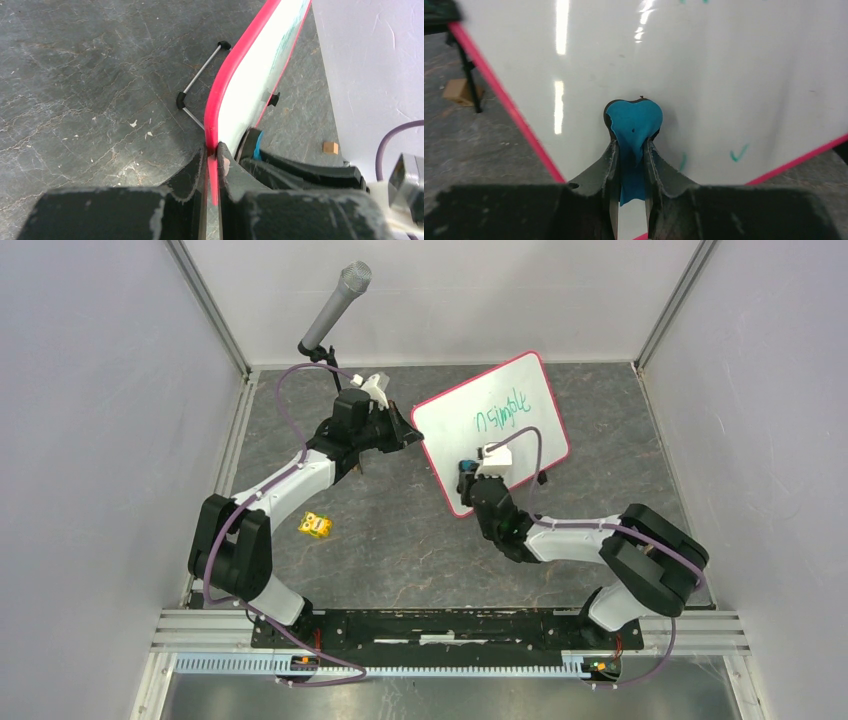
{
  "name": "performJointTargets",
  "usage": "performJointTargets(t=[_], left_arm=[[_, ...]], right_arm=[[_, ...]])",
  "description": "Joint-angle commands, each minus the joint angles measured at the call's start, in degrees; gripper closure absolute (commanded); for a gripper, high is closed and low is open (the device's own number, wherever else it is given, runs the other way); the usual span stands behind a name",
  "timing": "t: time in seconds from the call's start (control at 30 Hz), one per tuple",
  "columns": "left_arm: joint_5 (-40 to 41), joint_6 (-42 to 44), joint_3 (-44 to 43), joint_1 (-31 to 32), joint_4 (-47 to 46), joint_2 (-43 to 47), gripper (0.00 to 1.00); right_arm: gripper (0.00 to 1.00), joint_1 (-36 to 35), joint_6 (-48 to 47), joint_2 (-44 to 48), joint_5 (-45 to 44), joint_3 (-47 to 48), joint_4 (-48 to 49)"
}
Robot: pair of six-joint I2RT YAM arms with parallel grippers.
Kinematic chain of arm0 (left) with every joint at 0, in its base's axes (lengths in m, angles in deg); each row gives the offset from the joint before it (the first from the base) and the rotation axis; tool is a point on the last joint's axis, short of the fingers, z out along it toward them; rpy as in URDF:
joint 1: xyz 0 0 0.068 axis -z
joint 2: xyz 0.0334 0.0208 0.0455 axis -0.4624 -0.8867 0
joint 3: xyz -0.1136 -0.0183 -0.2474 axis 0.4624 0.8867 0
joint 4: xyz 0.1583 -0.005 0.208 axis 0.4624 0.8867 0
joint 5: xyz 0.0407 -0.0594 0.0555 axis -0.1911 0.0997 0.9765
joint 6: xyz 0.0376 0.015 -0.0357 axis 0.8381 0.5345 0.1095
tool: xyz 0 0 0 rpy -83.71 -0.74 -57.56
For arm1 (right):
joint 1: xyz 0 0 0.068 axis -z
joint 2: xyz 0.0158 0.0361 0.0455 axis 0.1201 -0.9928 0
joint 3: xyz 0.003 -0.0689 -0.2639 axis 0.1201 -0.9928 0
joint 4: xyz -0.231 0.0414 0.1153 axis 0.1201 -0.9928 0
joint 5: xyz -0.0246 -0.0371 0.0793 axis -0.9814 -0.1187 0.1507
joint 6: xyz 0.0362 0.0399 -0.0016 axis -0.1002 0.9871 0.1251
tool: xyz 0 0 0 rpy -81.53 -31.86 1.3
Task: Erase the whiteboard
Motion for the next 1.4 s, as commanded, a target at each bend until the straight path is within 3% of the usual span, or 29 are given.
performJointTargets(t=[0.0, 0.17, 0.43, 0.53, 0.8, 1.1, 1.23, 1.37], left_arm=[[-2.1, 1.2, -2.1, 0.7, -2.0, 2.0, 0.95], [-2.2, 1.2, -2.1, 0.7, -2.0, 2.1, 0.94], [-2.0, 1.3, -2.0, 0.7, -2.0, 2.5, 0.94], [-2.0, 1.3, -2.0, 0.7, -2.0, 2.6, 0.95], [-2.0, 1.1, -2.0, 0.7, -2.0, 2.5, 0.94], [-2.0, 1.2, -2.0, 0.7, -2.0, 2.1, 0.95], [-2.0, 1.3, -2.1, 0.7, -2.0, 1.9, 0.95], [-2.1, 1.3, -2.1, 0.7, -2.0, 2.1, 0.94]], right_arm=[[0.82, -3.2, -5.6, -2.0, 4.1, 4.1, 6.1], [0.82, -1.4, -5.6, 0.4, -1.7, 1.2, 5.4], [0.82, 12.9, 13.3, 1.1, 4.0, -6.6, -0.5], [0.82, 15.6, 16.4, 1.1, 5.7, -9.1, 0.7], [0.82, 13.1, 14.2, 1.3, 7.2, -8.7, 3.8], [0.81, -1.5, 3.6, 1.1, 3.5, -4.4, 13.6], [0.81, -0.8, 3.5, 0.3, -0.9, -3.2, 9.5], [0.81, 5.2, 7.0, 2.2, 0.0, -7.1, 8.3]])
